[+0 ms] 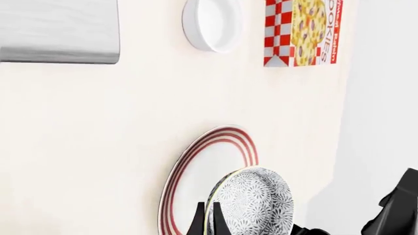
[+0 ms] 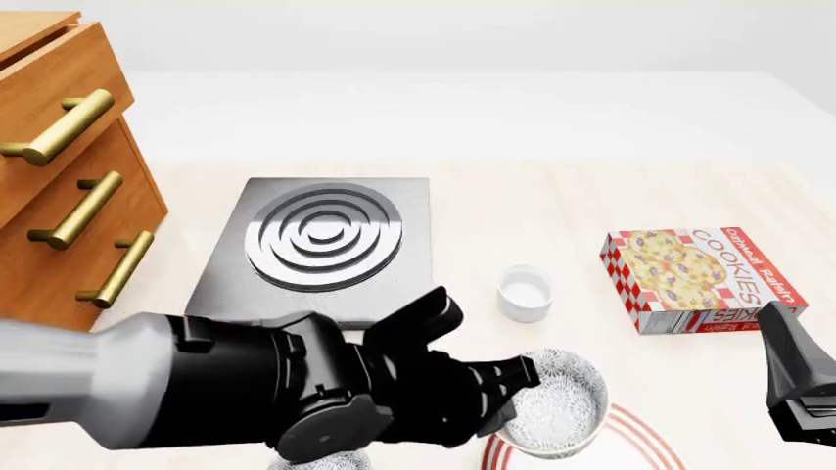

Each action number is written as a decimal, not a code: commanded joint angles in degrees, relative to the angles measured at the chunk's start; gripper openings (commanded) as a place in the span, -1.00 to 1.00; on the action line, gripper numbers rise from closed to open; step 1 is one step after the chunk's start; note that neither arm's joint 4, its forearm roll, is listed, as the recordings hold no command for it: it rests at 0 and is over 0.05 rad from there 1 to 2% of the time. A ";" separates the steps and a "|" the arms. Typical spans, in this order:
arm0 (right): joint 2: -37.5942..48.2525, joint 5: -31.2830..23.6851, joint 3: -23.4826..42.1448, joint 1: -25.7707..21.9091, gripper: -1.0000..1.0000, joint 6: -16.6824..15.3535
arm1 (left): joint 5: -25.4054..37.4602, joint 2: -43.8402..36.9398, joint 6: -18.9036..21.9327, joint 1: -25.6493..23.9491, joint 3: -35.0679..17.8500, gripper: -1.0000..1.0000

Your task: Pick the akita bowl on the wooden cabinet and place it on the plate.

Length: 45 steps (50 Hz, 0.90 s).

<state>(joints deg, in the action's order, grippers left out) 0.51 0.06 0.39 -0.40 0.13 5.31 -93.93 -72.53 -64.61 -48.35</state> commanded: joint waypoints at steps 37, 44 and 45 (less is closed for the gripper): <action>0.00 0.00 0.00 0.00 1.00 0.00 | -2.32 -2.23 -1.71 -0.91 0.38 -1.00; 0.01 0.00 0.00 -0.01 1.00 0.00 | -2.58 -2.52 -2.03 -1.03 0.50 -1.00; -0.01 0.00 0.00 0.00 1.00 -0.01 | -2.73 -2.62 -2.18 -1.11 0.57 -1.00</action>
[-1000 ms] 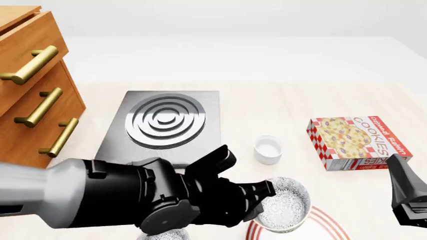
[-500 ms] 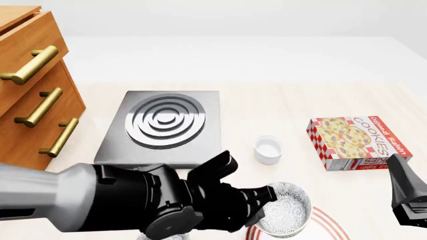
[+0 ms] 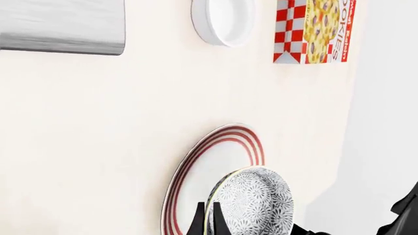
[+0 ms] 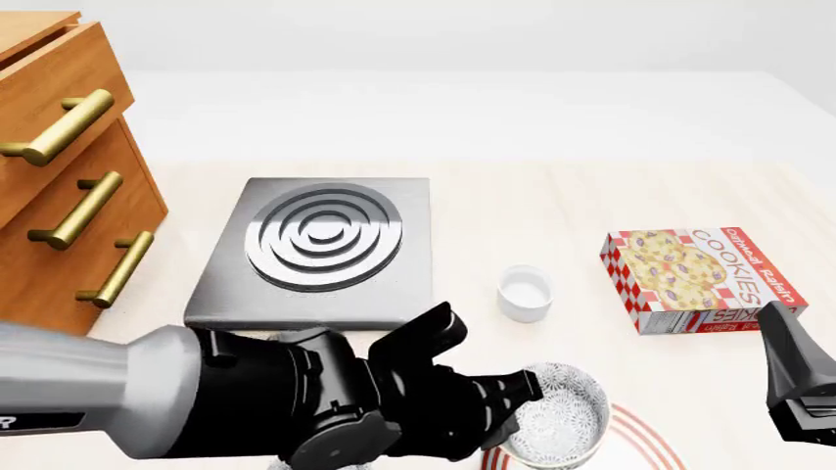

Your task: Pick the akita bowl on the wooden cabinet and place it on the plate.

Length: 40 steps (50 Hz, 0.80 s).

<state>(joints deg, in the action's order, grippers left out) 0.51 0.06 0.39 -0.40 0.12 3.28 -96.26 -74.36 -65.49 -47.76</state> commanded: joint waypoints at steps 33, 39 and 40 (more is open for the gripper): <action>0.01 0.00 0.00 0.00 1.00 0.01 | -2.59 -2.28 -1.87 -1.44 0.02 -1.00; -0.01 0.00 0.00 0.00 1.00 0.00 | -2.84 -2.70 -2.08 -1.67 -0.08 -1.00; 0.01 0.00 0.00 -0.01 1.00 0.01 | -2.89 -2.78 -2.12 -1.71 -0.12 -1.00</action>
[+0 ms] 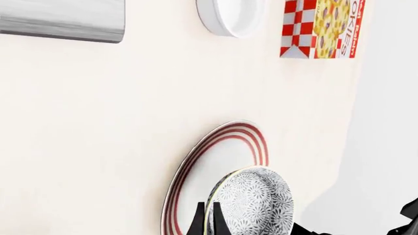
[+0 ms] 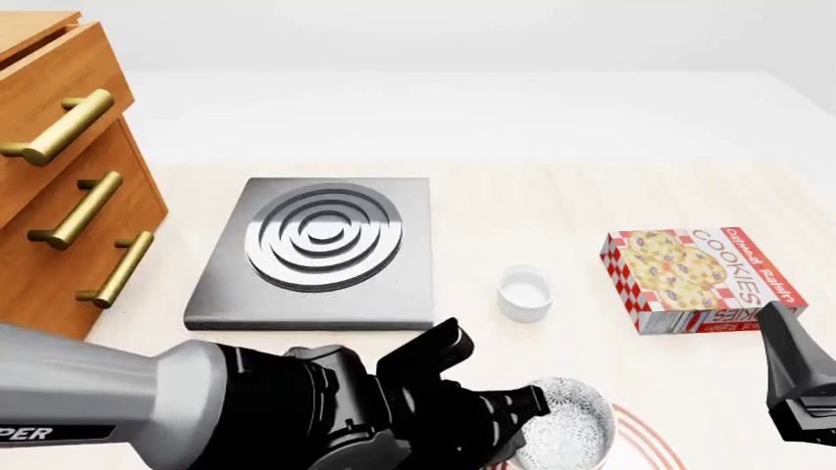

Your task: Pick the akita bowl on the wooden cabinet and place it on the plate.

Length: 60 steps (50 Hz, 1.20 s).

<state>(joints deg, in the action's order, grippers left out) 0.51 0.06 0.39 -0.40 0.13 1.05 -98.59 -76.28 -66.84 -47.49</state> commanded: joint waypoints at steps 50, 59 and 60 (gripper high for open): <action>0.00 0.00 0.00 0.00 1.00 -0.01 | -3.61 -2.71 -2.55 -1.35 0.65 -1.00; 0.01 0.00 0.00 0.00 1.00 0.02 | -3.75 -2.74 -2.70 -1.30 0.71 -1.00; -0.01 0.00 0.00 0.00 1.00 0.01 | -3.84 -2.78 -2.80 -1.35 0.76 -1.00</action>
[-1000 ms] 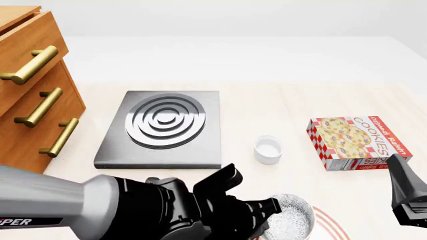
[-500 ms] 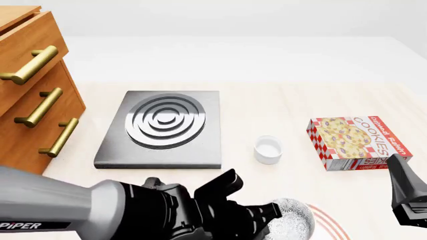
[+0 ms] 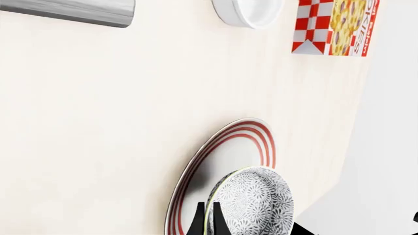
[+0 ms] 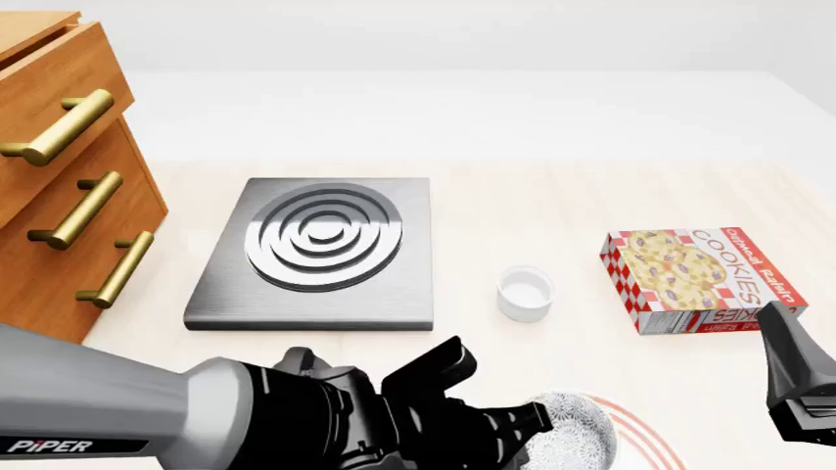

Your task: Pick the akita bowl on the wooden cabinet and place it on the plate.

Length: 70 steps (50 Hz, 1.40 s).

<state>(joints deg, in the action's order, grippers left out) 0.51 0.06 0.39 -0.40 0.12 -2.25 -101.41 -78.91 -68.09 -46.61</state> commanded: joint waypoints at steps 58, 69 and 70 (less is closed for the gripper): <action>0.01 0.00 0.00 0.00 1.00 0.01 | -3.14 0.78 -1.44 -1.35 0.64 1.00; 0.00 0.00 0.00 0.00 1.00 0.01 | -1.10 2.37 0.11 -0.87 -0.09 1.00; 0.00 0.00 0.00 -0.01 1.00 0.00 | -0.85 2.54 0.30 -0.73 -0.15 1.00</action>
<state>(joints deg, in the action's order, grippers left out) 0.51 0.06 0.39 -0.40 0.13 -4.49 -100.15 -79.73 -69.17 -46.27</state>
